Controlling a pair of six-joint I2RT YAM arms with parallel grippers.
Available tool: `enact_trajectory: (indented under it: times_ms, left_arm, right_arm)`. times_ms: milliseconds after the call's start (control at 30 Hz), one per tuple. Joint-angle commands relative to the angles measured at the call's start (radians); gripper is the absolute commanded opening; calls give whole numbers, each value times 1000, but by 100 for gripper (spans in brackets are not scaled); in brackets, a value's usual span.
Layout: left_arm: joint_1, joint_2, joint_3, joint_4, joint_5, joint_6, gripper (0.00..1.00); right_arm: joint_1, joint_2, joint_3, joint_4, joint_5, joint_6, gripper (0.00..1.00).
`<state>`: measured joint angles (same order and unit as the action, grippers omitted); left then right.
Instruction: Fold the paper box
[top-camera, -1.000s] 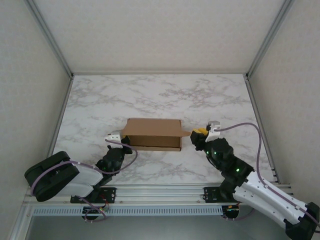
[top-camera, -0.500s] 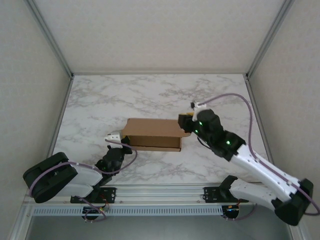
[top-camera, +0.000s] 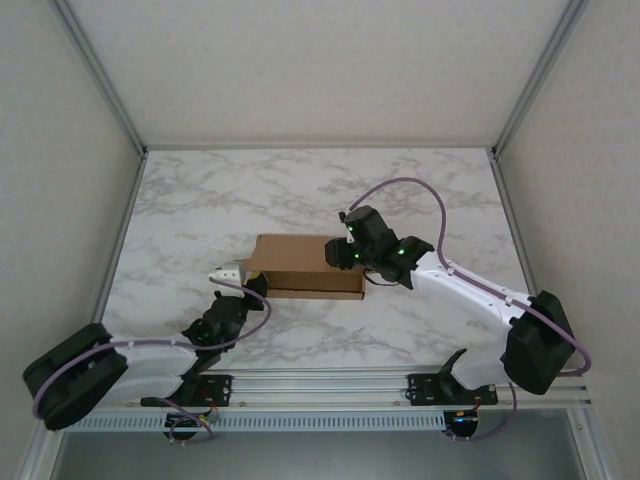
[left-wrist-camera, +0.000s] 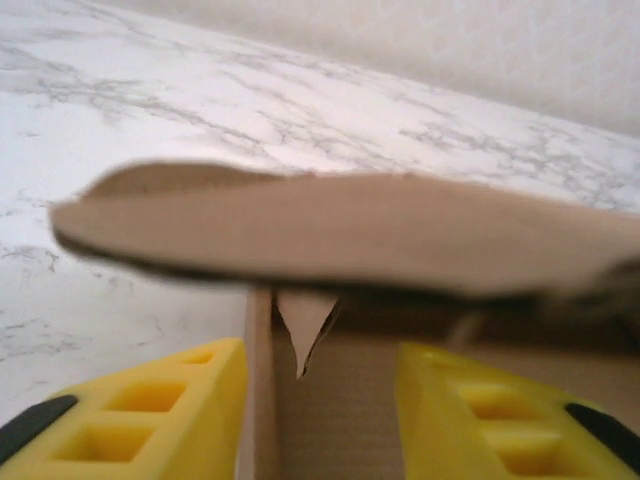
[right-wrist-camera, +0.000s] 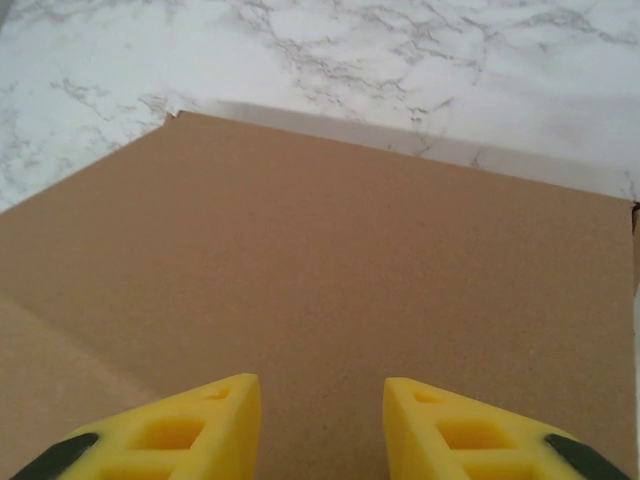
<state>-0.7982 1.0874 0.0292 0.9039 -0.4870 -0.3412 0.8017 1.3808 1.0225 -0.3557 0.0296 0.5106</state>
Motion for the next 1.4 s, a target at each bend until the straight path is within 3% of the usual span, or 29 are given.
enact_trajectory:
  times_ms: [0, 167, 300, 433, 700, 933, 1100, 1367]
  left_arm:
    - [-6, -105, 3, -147, 51, -39, 47]
    - [-5, -277, -8, -328, 91, -91, 47]
    - [-6, -437, -19, -504, 41, -191, 46]
    - [8, -586, 6, -730, -45, -382, 43]
    - [31, -534, 216, -1049, -102, -541, 40]
    - [31, -342, 470, -1121, -71, -381, 46]
    - [47, -186, 675, -1134, -142, -138, 52]
    - [209, 23, 804, -1022, 222, -65, 51]
  right_arm:
    - [-2, 33, -23, 9, 11, -1, 38]
    - [-3, 52, -73, 81, 35, 9, 39]
    - [-4, 85, -62, 75, 37, -2, 39]
    - [-4, 83, -61, 83, 54, -7, 39]
    - [-9, 96, -27, 55, 84, -47, 39]
    - [-21, 73, -47, 42, 112, -53, 40]
    - [-30, 73, -62, 37, 86, -65, 40]
    - [-29, 146, -101, 56, 42, -73, 37]
